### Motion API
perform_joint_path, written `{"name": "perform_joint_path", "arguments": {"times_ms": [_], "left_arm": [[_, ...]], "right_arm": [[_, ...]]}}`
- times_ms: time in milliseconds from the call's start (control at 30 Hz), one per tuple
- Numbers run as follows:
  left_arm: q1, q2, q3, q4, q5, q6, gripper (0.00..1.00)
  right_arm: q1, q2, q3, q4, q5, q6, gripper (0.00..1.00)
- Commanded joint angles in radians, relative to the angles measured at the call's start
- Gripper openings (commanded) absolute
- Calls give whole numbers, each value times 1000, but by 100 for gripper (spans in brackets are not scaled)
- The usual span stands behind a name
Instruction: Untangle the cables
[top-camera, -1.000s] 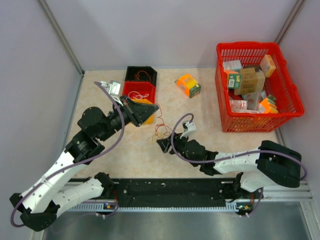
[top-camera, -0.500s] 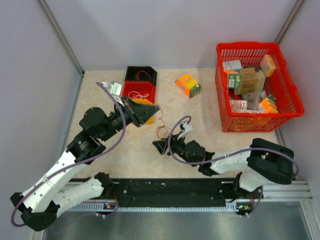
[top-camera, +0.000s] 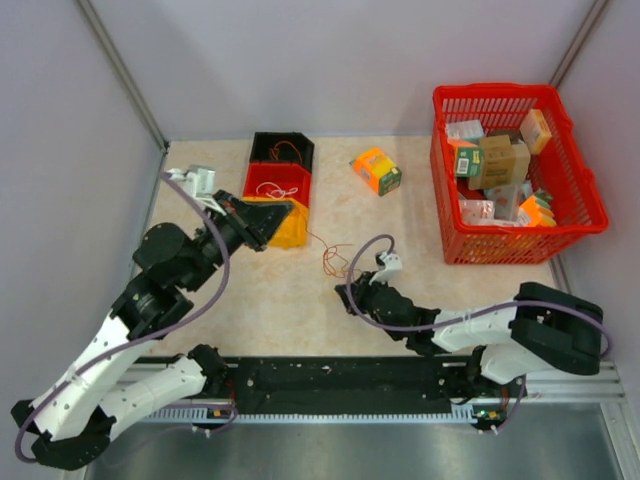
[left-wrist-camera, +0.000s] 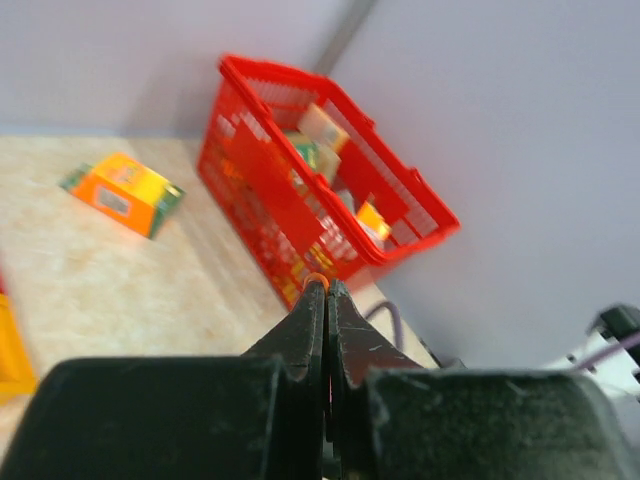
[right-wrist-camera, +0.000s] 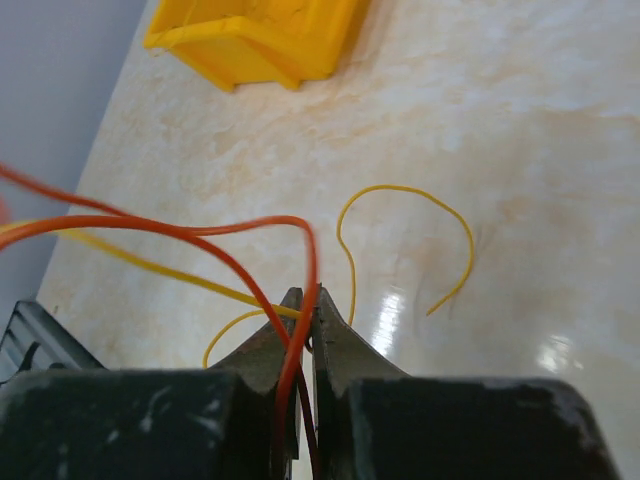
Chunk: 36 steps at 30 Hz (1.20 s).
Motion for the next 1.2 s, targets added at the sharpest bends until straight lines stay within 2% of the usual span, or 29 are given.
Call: {"name": "perform_joint_path", "arguments": {"times_ms": [0, 167, 233, 433, 533, 667, 867, 967, 1167], "left_arm": [[-2, -122, 76, -55, -310, 181, 0], [-2, -213, 73, -97, -568, 284, 0], [-2, -228, 70, -104, -635, 322, 0], [-2, -230, 74, -103, -715, 409, 0], [-2, -222, 82, -115, -761, 420, 0], [-2, -206, 65, -150, -708, 339, 0], [-2, -118, 50, -221, -545, 199, 0], [-2, -58, 79, -248, -475, 193, 0], [-2, -9, 122, -253, -422, 219, 0]], "right_arm": [[13, -161, -122, -128, 143, 66, 0], [15, -416, -231, -368, 198, 137, 0], [16, -569, -250, -509, 218, 154, 0], [12, -925, -236, -893, 309, 148, 0], [10, -1033, -230, -943, 306, 102, 0], [12, -1021, -204, -956, 280, 97, 0], [12, -854, -115, -1004, 271, 70, 0], [12, -791, -61, -1056, 275, 70, 0], [12, -795, -32, -1228, 338, 201, 0]]}}
